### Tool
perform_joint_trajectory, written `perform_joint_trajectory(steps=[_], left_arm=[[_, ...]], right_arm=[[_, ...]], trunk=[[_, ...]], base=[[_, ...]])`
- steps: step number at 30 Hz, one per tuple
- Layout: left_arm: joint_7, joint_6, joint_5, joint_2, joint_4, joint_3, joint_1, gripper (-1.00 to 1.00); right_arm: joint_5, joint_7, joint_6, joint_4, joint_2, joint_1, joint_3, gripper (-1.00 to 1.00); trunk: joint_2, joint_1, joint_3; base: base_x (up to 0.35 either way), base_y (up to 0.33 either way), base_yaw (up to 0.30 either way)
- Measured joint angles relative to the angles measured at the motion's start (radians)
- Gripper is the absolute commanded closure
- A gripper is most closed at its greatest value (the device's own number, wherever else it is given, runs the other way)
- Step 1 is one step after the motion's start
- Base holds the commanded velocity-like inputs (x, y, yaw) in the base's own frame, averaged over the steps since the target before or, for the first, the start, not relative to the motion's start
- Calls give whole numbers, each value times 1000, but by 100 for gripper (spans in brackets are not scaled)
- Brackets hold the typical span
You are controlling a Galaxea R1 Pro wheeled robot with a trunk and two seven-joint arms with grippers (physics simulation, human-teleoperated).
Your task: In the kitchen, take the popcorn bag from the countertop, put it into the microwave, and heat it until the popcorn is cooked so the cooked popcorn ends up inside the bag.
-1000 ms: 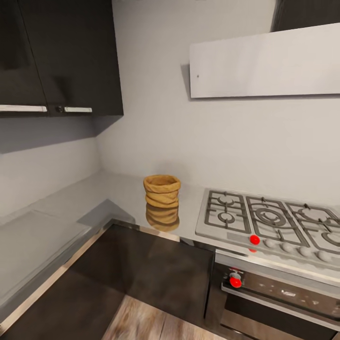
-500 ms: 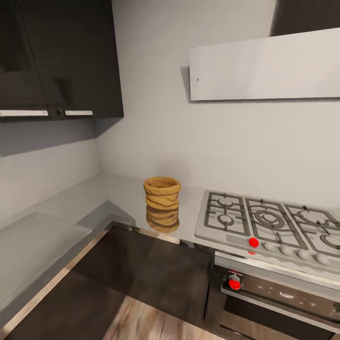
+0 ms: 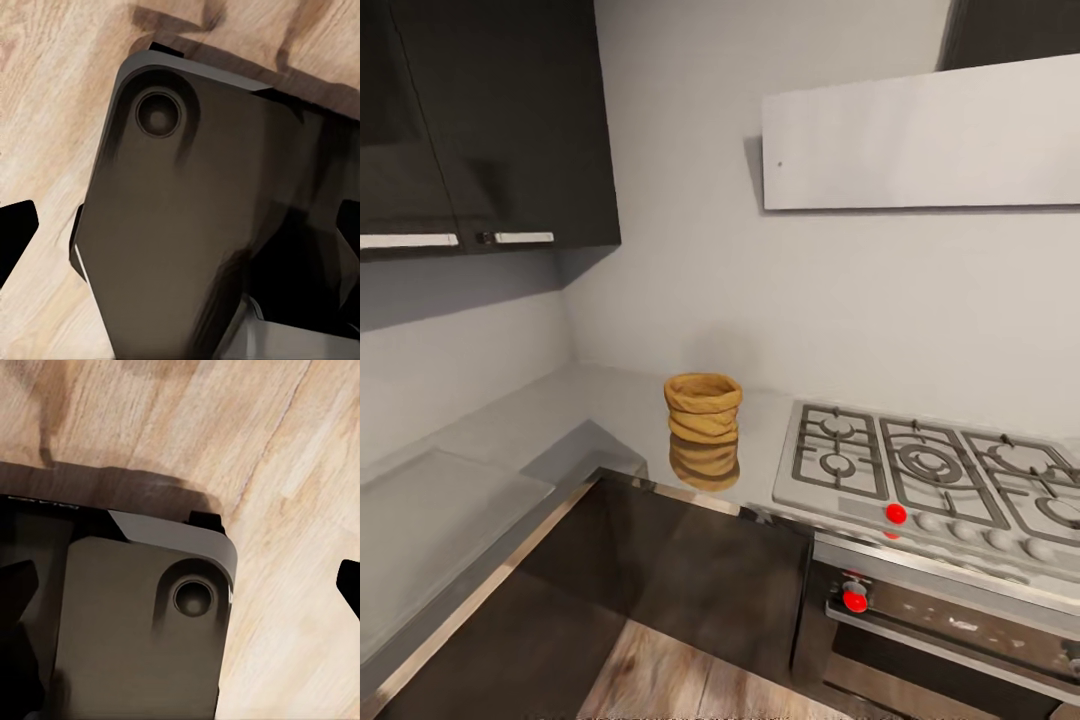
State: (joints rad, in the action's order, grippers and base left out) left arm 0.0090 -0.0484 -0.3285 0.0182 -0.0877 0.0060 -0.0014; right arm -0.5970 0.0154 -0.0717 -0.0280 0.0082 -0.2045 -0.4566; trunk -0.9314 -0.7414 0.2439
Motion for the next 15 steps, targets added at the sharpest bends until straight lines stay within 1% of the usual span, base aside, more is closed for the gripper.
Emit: perform_joint_trajectory(steps=[15], left_arm=[[0, 0, 0, 0, 1, 0, 0, -100]], right_arm=[[0, -1, 0, 0, -1, 0, 0, -100]], trunk=[[105, 58, -23]], base=[[0, 0, 0]])
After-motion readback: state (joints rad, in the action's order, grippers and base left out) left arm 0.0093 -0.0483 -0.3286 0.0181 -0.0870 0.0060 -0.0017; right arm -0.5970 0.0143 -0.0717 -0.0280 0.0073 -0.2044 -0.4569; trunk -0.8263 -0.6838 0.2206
